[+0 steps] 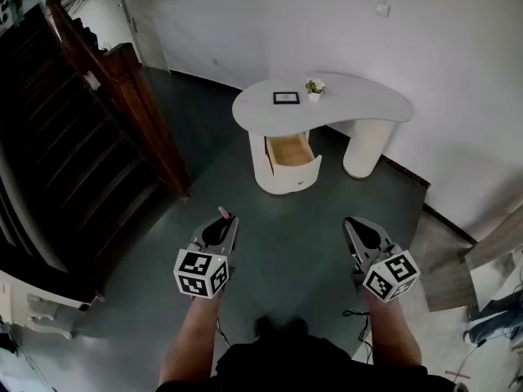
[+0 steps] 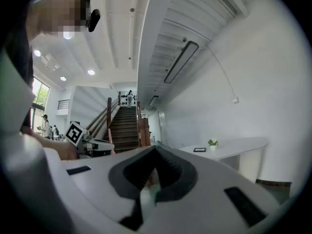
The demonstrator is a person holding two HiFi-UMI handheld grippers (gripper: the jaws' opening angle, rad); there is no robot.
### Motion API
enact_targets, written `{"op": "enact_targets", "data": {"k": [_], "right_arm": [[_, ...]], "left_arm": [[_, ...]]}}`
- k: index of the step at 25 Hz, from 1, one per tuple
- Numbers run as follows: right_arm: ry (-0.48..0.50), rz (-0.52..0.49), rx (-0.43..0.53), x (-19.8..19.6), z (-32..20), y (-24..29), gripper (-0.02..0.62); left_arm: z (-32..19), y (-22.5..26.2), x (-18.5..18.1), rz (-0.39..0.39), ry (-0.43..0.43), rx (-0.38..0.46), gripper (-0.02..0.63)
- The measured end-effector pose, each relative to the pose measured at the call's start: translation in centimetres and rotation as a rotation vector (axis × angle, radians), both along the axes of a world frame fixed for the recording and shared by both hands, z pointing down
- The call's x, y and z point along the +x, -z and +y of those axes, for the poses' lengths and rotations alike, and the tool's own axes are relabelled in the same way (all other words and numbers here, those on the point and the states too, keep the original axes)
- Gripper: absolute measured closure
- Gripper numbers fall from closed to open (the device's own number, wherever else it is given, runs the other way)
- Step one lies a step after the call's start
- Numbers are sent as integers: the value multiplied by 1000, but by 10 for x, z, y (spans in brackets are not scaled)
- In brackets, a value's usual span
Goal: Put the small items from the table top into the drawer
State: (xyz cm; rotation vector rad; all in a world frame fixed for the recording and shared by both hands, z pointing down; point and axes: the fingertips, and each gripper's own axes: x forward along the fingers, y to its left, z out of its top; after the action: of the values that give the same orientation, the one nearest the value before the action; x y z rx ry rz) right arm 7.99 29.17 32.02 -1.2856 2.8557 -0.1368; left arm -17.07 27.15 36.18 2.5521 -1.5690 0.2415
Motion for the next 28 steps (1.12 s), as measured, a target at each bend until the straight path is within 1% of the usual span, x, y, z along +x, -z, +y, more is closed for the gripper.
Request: {"op": "enact_targets", "data": {"k": [9,12,17,22,28], "right_arm": [[11,-18,2,7,-4,-3,584],[9,-26,1,18,-5,-4,584],[-40,-32,-25,44,-9,-13,584],[-25,-49,-20,58,-5,-14,583],[-16,-50,-21,65,-10,-20,583]], "left_arm": [[-2,-5,11,-13,-2,-13,551],[-4,-5,22,-17,-4,-17,551],[-6,-5,40,-28,-5,-22,551],[-4,-3,58,-34,2,-25,551],[-11,-11,73,-32,-5,-29,551]]}}
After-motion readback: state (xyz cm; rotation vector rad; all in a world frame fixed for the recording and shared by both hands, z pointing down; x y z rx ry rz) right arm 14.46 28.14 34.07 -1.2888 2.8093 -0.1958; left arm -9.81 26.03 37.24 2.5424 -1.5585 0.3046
